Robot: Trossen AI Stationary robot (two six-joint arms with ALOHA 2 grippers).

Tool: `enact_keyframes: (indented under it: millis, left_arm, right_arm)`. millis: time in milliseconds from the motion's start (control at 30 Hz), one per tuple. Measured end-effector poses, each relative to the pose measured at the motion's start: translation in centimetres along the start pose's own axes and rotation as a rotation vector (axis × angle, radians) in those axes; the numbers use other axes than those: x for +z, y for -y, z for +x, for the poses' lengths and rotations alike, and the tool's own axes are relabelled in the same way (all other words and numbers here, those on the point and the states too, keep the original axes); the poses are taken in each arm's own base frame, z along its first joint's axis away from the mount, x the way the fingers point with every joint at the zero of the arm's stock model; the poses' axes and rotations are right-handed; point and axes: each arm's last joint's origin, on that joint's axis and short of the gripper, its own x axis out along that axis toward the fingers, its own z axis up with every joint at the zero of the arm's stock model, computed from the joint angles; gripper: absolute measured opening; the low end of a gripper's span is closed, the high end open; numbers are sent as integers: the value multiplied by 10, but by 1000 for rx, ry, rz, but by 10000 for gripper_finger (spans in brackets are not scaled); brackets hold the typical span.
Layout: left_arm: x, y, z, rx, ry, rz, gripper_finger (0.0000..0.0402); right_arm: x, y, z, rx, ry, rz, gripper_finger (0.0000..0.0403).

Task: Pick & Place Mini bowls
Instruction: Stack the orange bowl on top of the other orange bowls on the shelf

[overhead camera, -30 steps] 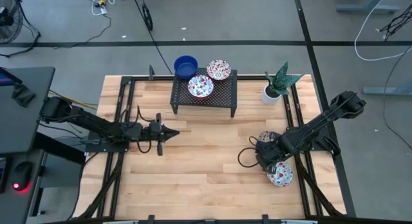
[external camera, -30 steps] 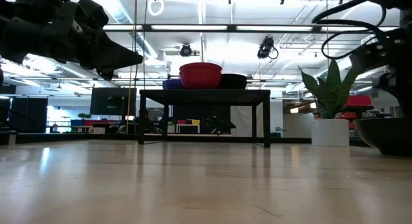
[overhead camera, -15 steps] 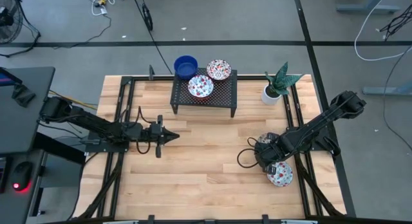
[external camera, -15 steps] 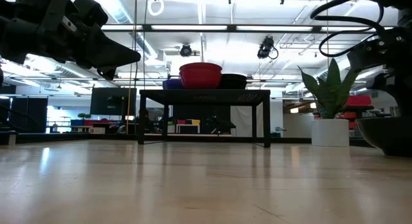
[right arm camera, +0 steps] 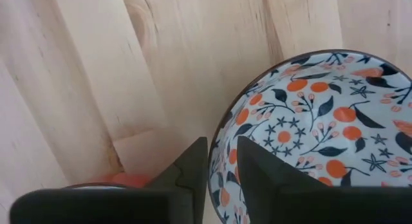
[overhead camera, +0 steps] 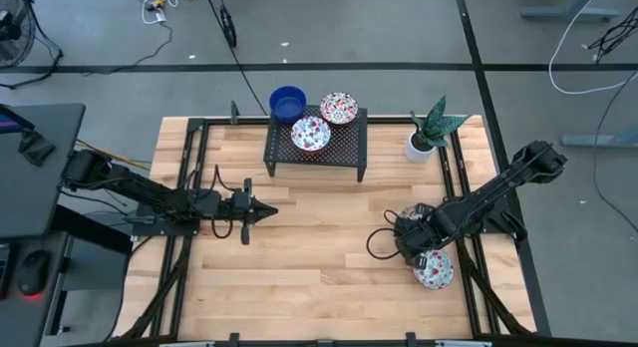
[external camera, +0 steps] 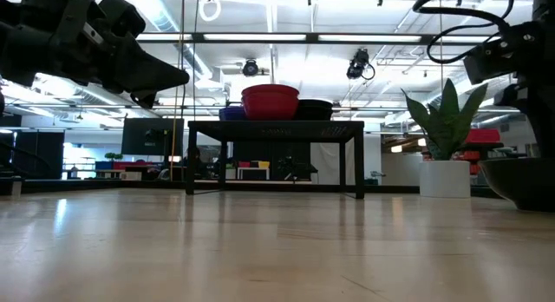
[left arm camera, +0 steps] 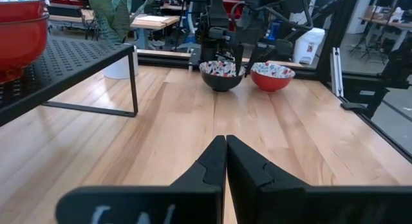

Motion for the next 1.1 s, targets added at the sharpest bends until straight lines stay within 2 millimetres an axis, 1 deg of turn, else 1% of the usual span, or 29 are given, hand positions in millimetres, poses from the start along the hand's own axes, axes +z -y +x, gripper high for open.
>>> enact_keyframes:
  millis: [367,467,733,967,1100]
  left_arm:
    - [-1,0,0,3,-15,-3,14]
    - [-2,0,0,3,-16,-3,14]
    - [-2,0,0,3,-21,-2,14]
    - [-2,0,0,4,-21,-2,14]
    - [-2,0,0,5,-21,-2,14]
  right_arm:
    - [0,0,1,-2,3,-7,70]
    - [1,1,1,-27,30,3,69]
    - [0,2,1,-36,30,34,85]
    - [-6,7,14,-53,10,60,105]
    - [-7,7,14,-56,10,50,102]
